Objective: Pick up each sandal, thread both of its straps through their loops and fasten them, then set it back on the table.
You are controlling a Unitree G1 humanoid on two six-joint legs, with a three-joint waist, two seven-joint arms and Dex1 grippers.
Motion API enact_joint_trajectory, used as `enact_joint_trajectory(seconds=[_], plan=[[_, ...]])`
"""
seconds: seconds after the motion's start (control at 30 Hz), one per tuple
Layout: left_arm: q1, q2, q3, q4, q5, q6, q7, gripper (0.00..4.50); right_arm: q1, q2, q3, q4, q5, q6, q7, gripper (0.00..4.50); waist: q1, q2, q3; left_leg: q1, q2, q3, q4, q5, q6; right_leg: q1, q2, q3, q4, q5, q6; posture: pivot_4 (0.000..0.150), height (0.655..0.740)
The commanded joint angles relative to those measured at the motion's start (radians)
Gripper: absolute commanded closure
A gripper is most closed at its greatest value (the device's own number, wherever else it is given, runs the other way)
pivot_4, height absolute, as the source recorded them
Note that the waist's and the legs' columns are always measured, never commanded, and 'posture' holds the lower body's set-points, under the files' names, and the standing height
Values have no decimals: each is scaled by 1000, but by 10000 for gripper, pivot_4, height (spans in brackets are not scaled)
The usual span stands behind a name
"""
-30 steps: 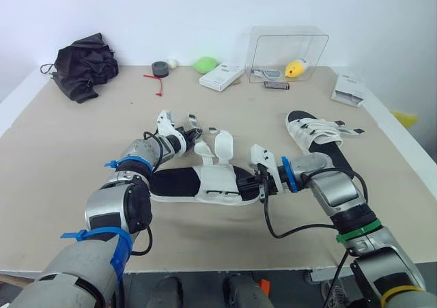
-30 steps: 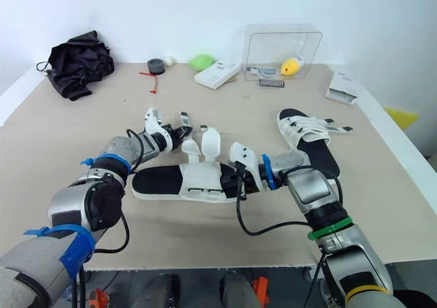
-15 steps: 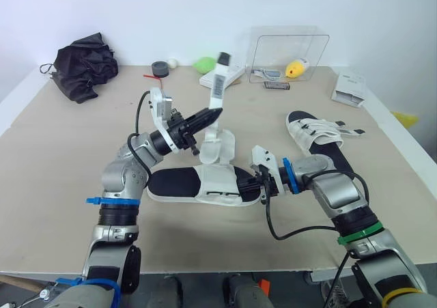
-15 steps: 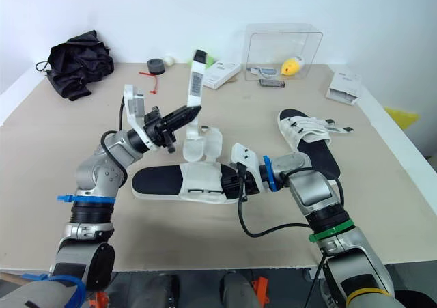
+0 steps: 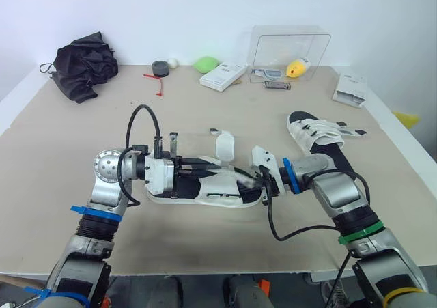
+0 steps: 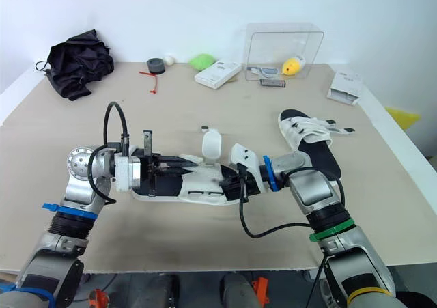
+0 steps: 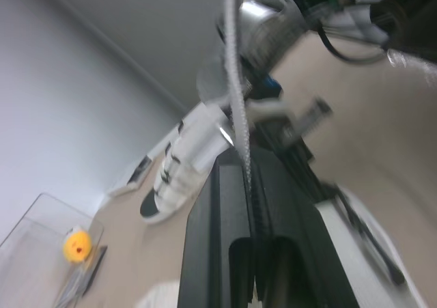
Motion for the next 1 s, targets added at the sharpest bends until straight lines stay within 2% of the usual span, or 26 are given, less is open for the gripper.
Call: enact_joint_trajectory(seconds=[0.03, 0.17, 0.2, 0.23, 0.3, 0.37, 0.4, 0.47, 0.53, 0.6, 0.67, 0.77, 1.0], plan=[[-29, 12, 8, 18, -29, -61, 7, 26681, 26, -12, 67, 18, -27, 17, 28, 45000, 0, 0, 0, 0, 0, 0, 0, 0, 0, 0, 0, 0, 0, 0, 0, 1500, 7400], [-9, 45, 3, -2, -54, -62, 0, 5656, 23, -14, 70, 21, -27, 17, 32, 45000, 0, 0, 0, 0, 0, 0, 0, 0, 0, 0, 0, 0, 0, 0, 0, 1500, 7400], [5, 64, 0, -19, -57, -40, -3, 4567, 22, -15, 71, 23, -27, 16, 33, 45000, 0, 0, 0, 0, 0, 0, 0, 0, 0, 0, 0, 0, 0, 0, 0, 1500, 7400], [13, 76, -3, -30, -59, -26, -3, 773, 22, -15, 72, 24, -28, 15, 34, 45000, -2, 0, 0, 0, 0, 0, 0, 0, 1, 0, 1, 0, 0, 0, 0, 1500, 7400], [49, 127, -13, -68, -70, 31, -24, 773, 20, -16, 74, 26, -27, 13, 37, 45000, -2, 0, 0, 0, 1, 0, 0, -1, 1, 0, 0, 0, 0, -1, 0, 1500, 7400], [120, 218, -8, -144, -110, 215, -26, 773, 16, -15, 76, 29, -26, 14, 42, 45000, -4, 1, 0, 0, 1, 0, 0, -1, 1, 0, 1, 0, 1, -1, 0, 1500, 7400], [170, 289, -9, -210, -168, 450, 18, 773, 14, -15, 77, 29, -25, 15, 44, 45000, -4, 1, 0, 0, 2, 0, 0, -1, 2, 0, 1, 0, 1, -2, -1, 1500, 7400], [235, 386, -5, -315, -276, 734, 50, 773, 13, -15, 79, 29, -24, 14, 47, 45000, -7, 0, 0, 0, 3, -1, 0, -3, 4, -1, 1, -1, 3, -4, -2, 1500, 7400], [277, 510, 13, -415, -495, 1092, 84, 773, 12, -15, 81, 31, -25, 13, 49, 45000, -5, -2, 1, 2, 2, -2, 0, -4, 5, -1, -1, -2, 9, -9, -2, 1500, 7400], [289, 574, 44, -459, -667, 1348, 142, 773, 8, -12, 83, 37, -26, 12, 51, 45000, -4, -3, 3, 2, 2, -5, 0, -4, 5, -1, -2, -5, 11, -11, -4, 1500, 7400], [294, 569, 57, -483, -731, 1450, 198, 773, 0, -7, 83, 44, -27, 22, 45, 45000, -3, -2, 3, 3, 2, -6, 0, -4, 5, 0, -2, -7, 11, -12, -5, 1500, 7400], [321, 511, 57, -544, -747, 1494, 281, 773, -5, -5, 67, 28, -11, 40, 39, 45000, -3, -2, 3, 6, 2, -5, 0, -4, 5, 2, -2, -7, 11, -12, -5, 1500, 7400], [412, 390, -28, -648, -603, 1448, 387, 773, 22, 4, -13, -69, 74, 121, 2, 45000, -1, -2, 4, 5, 1, -5, -1, -5, 4, 1, -1, -5, 11, -13, -7, 1500, 7400]])
